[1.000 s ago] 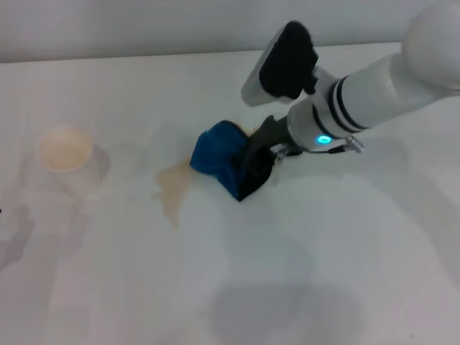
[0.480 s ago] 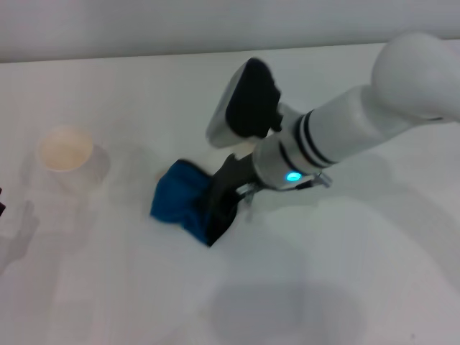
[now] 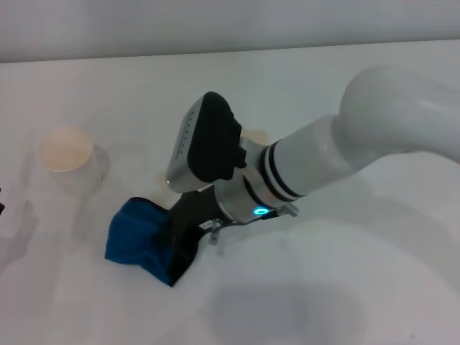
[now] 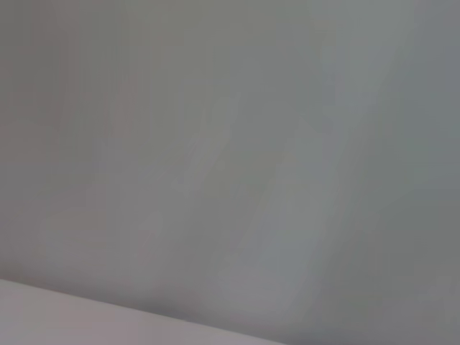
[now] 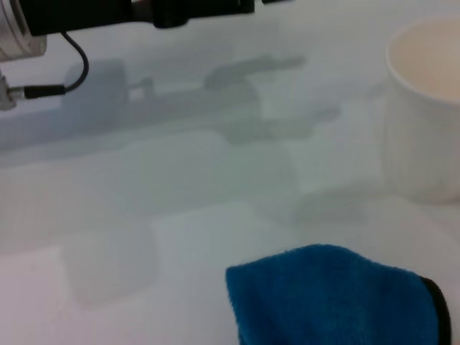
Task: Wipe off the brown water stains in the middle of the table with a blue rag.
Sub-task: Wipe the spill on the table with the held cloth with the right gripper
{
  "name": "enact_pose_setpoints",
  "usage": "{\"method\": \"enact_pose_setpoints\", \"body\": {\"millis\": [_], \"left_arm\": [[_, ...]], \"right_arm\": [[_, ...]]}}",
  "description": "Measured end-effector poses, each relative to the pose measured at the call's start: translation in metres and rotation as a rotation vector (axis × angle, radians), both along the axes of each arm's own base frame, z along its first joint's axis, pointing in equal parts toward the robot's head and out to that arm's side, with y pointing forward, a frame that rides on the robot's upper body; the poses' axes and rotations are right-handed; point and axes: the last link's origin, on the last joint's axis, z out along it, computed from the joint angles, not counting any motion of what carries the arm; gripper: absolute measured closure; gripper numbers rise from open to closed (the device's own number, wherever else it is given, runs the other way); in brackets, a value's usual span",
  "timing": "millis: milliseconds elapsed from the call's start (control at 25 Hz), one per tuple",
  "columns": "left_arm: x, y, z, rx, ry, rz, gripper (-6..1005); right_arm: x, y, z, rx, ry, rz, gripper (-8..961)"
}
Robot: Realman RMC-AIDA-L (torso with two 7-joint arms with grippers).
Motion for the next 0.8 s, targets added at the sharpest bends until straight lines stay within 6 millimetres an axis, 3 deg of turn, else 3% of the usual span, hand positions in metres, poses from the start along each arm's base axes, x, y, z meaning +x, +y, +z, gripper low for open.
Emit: {"method": "enact_pose_setpoints", "body": {"millis": [360,800], "left_arm": [[0.0,0.0,0.0,0.002,0.0,0.003,107],[0.0,0.0,0.001,0.003,-0.001,0.004,108]], "right_arm": [[0.003,0.018,-0.001,0.17,0.024,0.013,892],[0.03,0.044,0.012,0.323,-0.019,-0.038,891]]}}
